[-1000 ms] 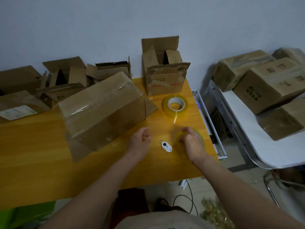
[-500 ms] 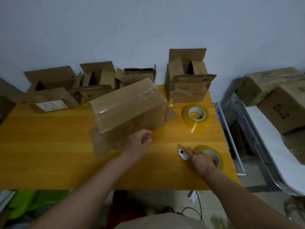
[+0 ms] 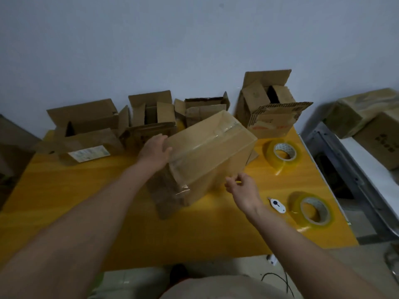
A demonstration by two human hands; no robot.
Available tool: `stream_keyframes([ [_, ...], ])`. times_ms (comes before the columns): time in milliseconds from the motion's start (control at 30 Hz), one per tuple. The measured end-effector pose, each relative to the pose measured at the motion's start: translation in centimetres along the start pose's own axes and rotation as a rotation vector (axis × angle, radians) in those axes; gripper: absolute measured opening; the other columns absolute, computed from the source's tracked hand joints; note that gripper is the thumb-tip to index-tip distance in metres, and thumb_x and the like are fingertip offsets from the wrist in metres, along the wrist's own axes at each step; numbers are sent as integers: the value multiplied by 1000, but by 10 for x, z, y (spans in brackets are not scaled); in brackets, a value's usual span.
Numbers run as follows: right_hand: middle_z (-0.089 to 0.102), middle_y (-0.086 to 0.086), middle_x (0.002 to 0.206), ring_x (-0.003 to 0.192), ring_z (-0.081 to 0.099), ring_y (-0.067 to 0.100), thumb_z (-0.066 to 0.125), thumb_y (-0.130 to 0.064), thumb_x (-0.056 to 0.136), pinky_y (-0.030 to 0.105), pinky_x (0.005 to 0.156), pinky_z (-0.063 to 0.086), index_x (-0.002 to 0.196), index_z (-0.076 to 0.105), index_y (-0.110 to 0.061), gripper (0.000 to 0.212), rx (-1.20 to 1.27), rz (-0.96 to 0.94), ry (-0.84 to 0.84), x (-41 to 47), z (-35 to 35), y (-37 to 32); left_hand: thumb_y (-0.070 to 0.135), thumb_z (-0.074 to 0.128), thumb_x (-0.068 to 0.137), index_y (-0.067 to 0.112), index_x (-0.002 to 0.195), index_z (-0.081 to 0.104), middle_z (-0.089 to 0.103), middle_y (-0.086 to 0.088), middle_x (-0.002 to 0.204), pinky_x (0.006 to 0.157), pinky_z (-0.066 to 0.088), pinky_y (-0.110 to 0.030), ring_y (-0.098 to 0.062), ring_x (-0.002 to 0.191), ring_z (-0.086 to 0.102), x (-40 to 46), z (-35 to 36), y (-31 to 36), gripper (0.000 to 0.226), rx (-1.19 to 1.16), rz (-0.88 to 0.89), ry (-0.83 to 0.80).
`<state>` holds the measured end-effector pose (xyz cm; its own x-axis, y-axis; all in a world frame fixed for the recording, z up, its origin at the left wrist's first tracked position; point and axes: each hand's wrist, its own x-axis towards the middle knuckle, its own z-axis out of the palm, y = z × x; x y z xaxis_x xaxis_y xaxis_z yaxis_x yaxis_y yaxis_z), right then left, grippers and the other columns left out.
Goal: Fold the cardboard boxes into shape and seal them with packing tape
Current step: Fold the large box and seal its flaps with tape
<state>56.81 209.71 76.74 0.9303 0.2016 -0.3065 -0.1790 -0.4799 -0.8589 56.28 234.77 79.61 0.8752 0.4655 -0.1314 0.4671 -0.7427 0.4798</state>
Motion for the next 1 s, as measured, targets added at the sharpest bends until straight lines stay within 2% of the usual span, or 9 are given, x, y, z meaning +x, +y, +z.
stream_keyframes([
  [67, 62, 12, 105, 101, 61, 35, 51, -9, 96, 51, 93, 47, 100, 59, -8, 9, 95, 69, -5, -6, 19, -7, 27, 50, 97, 16, 144, 37, 40, -7, 148, 108, 36, -48, -28, 134, 38, 4, 5, -8, 49, -10, -4, -94],
  [200, 55, 7, 131, 119, 54, 27, 49, -14, 98, 44, 102, 44, 136, 48, -5, 39, 254, 130, 49, -15, 56, -22, 34, 47, 98, 15, 140, 42, 46, -8, 139, 102, 40, -43, -27, 127, 44, 7, 6, -23, 47, 41, 14, -95],
  [267, 51, 5, 137, 121, 51, 25, 50, -25, 98, 44, 103, 43, 140, 41, -11, 45, 319, 136, 91, -17, 66, -27, 40, 44, 97, 17, 110, 62, 60, -7, 112, 82, 47, -36, -22, 98, 56, 3, 5, -29, 31, 126, 39, -91],
  [333, 46, 6, 141, 125, 47, 28, 50, -32, 98, 47, 105, 41, 144, 34, -14, 52, 376, 175, 178, -16, 72, -28, 43, 43, 97, 19, 75, 59, 60, -2, 81, 58, 41, -28, -14, 67, 52, -6, 5, -35, 37, 147, 57, -158],
  [367, 45, 8, 141, 126, 46, 30, 49, -34, 98, 49, 105, 41, 144, 33, -14, 53, 396, 195, 223, -15, 73, -28, 42, 43, 98, 19, 72, 57, 58, -1, 75, 54, 37, -27, -14, 63, 50, -11, 7, -37, 38, 150, 70, -199],
  [467, 44, 8, 142, 127, 45, 31, 44, -36, 99, 50, 105, 41, 145, 32, -14, 52, 418, 219, 274, -13, 77, -25, 30, 41, 101, 15, 114, 57, 60, -5, 112, 73, 45, -31, -20, 93, 56, -23, 19, -36, 26, -67, 64, -287],
  [567, 40, 7, 146, 131, 41, 30, 42, -37, 100, 49, 107, 38, 148, 27, -15, 55, 353, 207, 350, -10, 88, -19, 27, 38, 103, 18, 146, 32, 43, -6, 143, 102, 40, -41, -26, 128, 44, -31, 29, -33, 45, -468, -80, -304],
  [833, 29, -6, 152, 141, 27, 13, 44, -26, 100, 38, 115, 28, 150, 23, -21, 54, 256, -72, 519, -19, 111, 12, 31, 36, 104, 37, 140, 43, 52, 12, 122, 97, 42, -30, -12, 115, 49, -33, 52, -52, 37, -968, -202, -318],
  [1000, 24, 0, 155, 143, 21, 12, 45, -41, 93, 37, 118, 23, 151, 20, -13, 69, 139, -216, 465, -19, 107, 19, 55, 32, 97, 31, 143, 40, 46, 9, 141, 103, 33, -30, -20, 132, 41, -36, 66, -57, 52, -970, -266, -294],
])
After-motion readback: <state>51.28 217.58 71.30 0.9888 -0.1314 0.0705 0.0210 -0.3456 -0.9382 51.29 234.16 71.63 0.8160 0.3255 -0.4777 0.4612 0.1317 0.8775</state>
